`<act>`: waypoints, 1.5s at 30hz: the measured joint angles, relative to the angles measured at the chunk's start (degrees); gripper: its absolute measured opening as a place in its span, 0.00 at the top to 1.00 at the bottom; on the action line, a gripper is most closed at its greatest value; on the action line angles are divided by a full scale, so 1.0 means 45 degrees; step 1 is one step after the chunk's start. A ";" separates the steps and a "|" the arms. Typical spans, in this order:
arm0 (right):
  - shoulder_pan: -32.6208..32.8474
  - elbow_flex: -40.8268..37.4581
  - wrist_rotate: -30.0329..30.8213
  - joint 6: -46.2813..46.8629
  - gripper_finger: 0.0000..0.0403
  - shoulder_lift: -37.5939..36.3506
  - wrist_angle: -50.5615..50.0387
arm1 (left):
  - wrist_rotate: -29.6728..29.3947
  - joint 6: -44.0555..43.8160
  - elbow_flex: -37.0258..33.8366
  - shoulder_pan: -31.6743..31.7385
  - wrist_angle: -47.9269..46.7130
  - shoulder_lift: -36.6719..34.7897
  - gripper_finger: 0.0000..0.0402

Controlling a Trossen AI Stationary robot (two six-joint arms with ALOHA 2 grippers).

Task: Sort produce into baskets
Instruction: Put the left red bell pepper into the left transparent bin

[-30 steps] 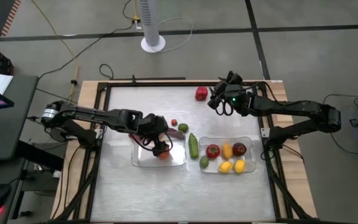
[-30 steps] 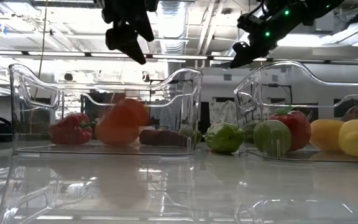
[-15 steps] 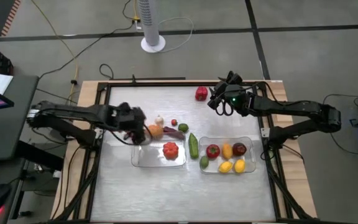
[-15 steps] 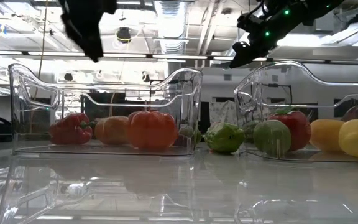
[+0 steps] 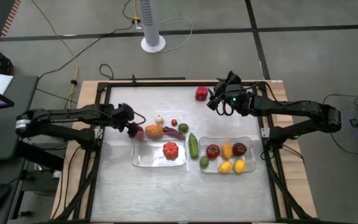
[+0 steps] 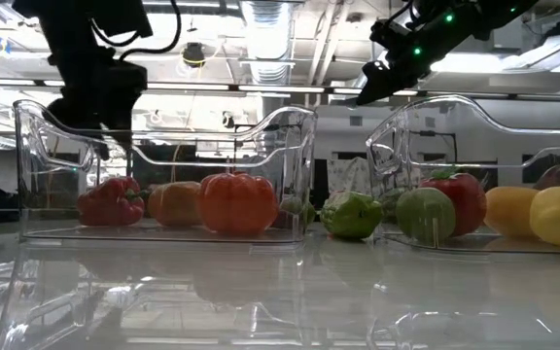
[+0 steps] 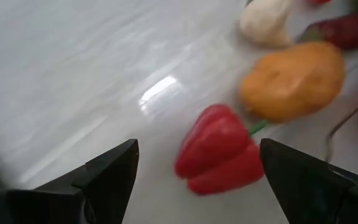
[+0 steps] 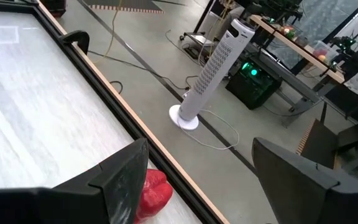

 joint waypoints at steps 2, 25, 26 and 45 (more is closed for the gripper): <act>0.0000 0.0000 0.0000 0.0000 0.22 0.0000 0.0000 | 0.0278 0.0224 -0.0010 0.0286 0.0485 -0.0011 0.20; 0.0005 0.0000 -0.0054 0.0092 0.22 0.0000 -0.0087 | 0.0520 0.4257 0.0019 0.0316 -0.2295 -0.1175 0.20; 0.0005 0.0000 -0.0163 0.0092 0.22 0.0000 -0.0092 | 0.0578 0.4663 0.0019 0.0111 -0.2378 -0.1163 0.20; 0.0010 0.0000 -0.0661 0.0097 0.22 0.0005 -0.0003 | 0.0862 0.6979 0.0024 -0.1940 -0.1315 0.3310 0.20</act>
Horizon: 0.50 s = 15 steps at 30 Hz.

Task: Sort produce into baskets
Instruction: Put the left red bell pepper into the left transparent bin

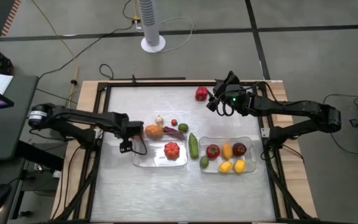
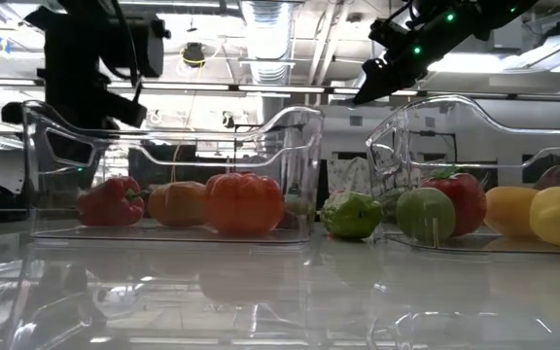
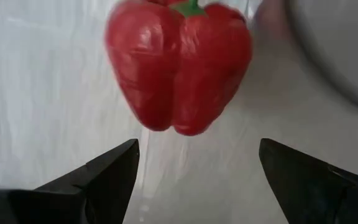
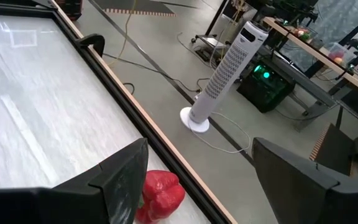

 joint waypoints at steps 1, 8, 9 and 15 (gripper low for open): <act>0.0000 0.0000 0.0000 -0.0002 0.22 0.0000 0.0003 | 0.0035 0.0025 0.0000 0.0000 0.0045 0.0203 0.20; 0.0000 0.0000 0.0000 0.0000 0.22 0.0000 0.0003 | -0.0060 0.0056 0.0000 0.0005 0.0096 0.0485 0.20; 0.0000 0.0000 -0.0002 0.0000 0.22 0.0000 0.0003 | -0.0190 0.0026 0.0000 0.0005 0.0092 0.0429 0.20; 0.0000 0.0000 -0.0019 0.0000 0.22 0.0000 0.0003 | -0.0218 -0.0013 0.0046 0.0005 0.0018 0.0015 0.20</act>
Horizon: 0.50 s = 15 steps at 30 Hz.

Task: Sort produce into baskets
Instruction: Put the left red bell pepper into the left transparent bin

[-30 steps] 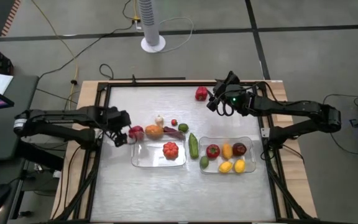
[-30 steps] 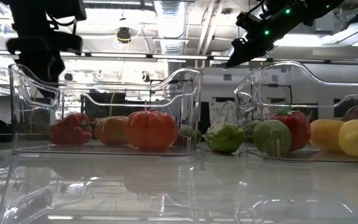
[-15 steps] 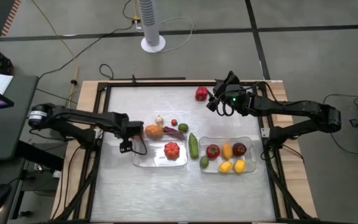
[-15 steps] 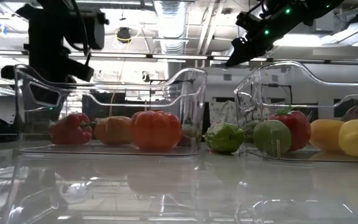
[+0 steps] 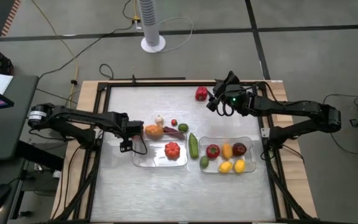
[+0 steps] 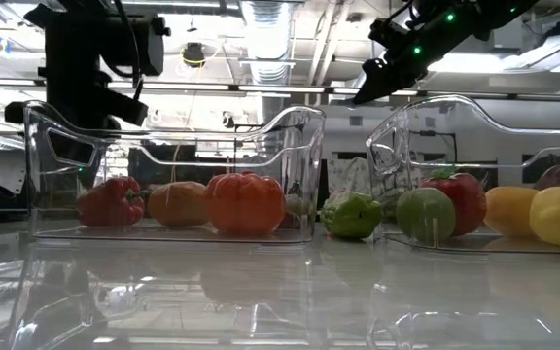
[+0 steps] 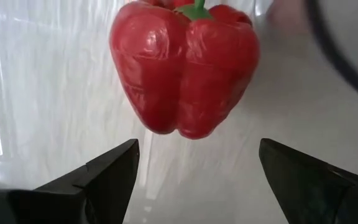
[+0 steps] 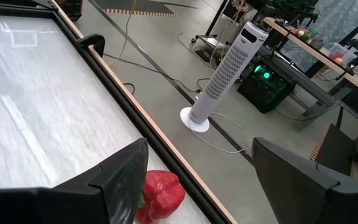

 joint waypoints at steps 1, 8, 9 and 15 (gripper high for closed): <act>0.0000 0.0000 0.0000 0.0000 0.22 0.0000 0.0000 | 0.0010 0.0013 0.0057 0.0000 -0.0023 -0.0103 0.20; 0.0000 0.0000 -0.0011 0.0000 0.22 0.0000 0.0005 | 0.0026 0.0474 0.0255 0.0172 0.0277 -0.0684 0.20; 0.0000 0.0000 -0.0015 -0.0002 0.22 0.0000 0.0005 | 0.0071 0.0573 0.0255 0.0259 0.0332 -0.0682 0.20; -0.0005 0.0000 -0.0301 -0.0004 0.22 0.0001 0.0001 | 0.0257 0.1192 0.0255 0.0878 0.0395 -0.0679 0.20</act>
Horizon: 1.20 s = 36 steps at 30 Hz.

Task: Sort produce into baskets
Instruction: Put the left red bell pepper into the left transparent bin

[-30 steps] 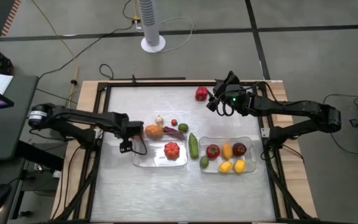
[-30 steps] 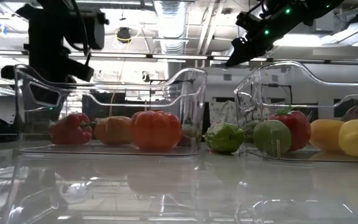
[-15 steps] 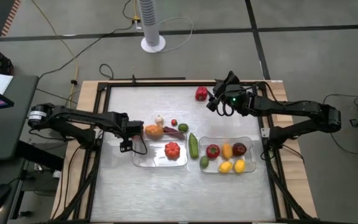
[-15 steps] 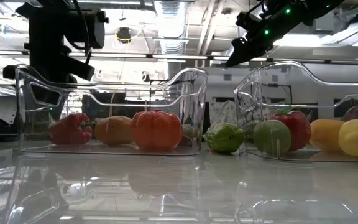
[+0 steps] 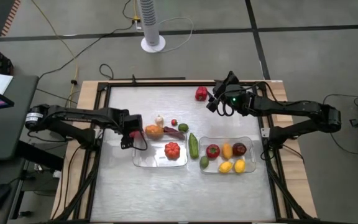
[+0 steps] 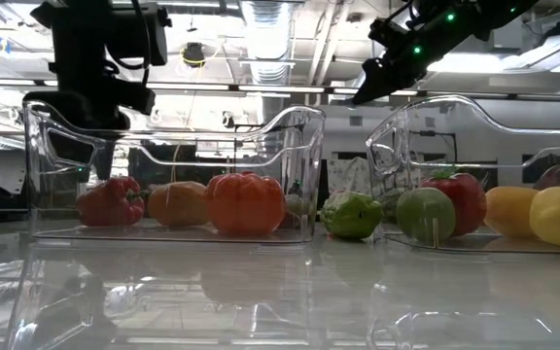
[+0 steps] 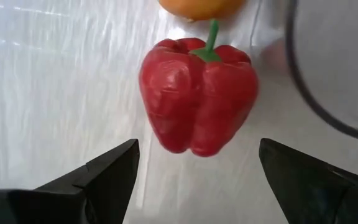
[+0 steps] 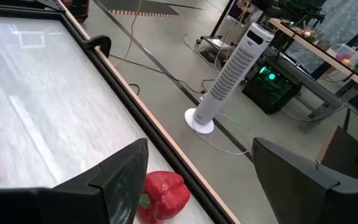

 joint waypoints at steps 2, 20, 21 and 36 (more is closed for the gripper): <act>0.0000 0.0000 -0.0005 -0.0001 0.22 -0.0001 0.0004 | 0.0004 0.0172 0.0000 0.0175 0.0016 0.0000 0.20; 0.0000 0.0000 -0.0005 -0.0001 0.22 0.0004 0.0004 | -0.0650 0.2097 -0.0189 0.1302 0.2263 0.0110 0.20; 0.0000 0.0000 -0.0005 -0.0001 0.22 0.0002 0.0004 | -0.0692 0.2145 -0.0189 0.1351 0.2437 0.0163 0.20; -0.0005 0.0000 -0.0005 -0.0010 0.22 0.0004 -0.0001 | -0.4513 0.2511 -0.0209 0.2757 0.3725 0.0452 0.20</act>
